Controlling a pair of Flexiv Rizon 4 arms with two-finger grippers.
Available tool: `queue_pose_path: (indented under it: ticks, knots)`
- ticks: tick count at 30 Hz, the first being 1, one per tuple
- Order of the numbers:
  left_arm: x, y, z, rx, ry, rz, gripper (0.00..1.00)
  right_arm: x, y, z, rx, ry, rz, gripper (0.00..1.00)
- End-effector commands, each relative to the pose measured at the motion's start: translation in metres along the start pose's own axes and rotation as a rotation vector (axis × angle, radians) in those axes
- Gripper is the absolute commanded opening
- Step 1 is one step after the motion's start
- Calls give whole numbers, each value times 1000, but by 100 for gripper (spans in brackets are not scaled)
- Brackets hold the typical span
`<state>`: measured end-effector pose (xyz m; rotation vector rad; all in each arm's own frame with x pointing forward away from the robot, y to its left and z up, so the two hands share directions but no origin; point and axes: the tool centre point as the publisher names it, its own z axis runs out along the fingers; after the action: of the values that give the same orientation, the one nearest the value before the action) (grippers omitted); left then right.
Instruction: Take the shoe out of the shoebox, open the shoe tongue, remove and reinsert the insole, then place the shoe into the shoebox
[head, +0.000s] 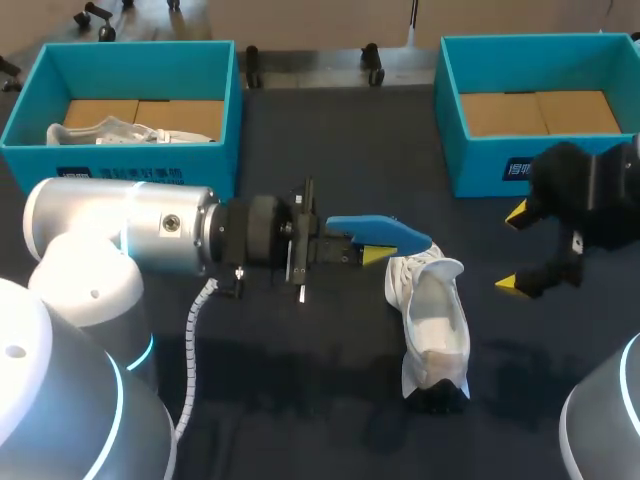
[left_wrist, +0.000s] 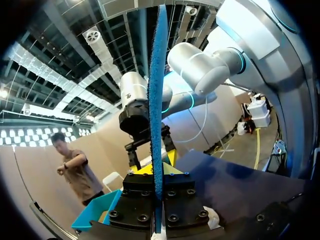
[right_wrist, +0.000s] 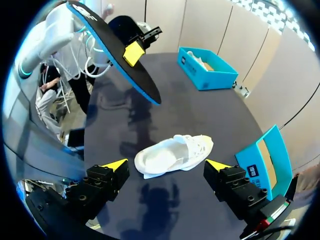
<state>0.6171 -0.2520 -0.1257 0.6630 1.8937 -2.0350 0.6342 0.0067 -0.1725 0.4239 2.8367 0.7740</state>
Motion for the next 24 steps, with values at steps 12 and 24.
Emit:
queue_pose_path:
  ticks: [12,24]
  knots:
    - [0,4,-3,-10,27,-37,0,-11,-18,5,80,24,-78,100]
    - [7,12,2,-19,34,-81,0,-42,-24,11,100,57,-118,100]
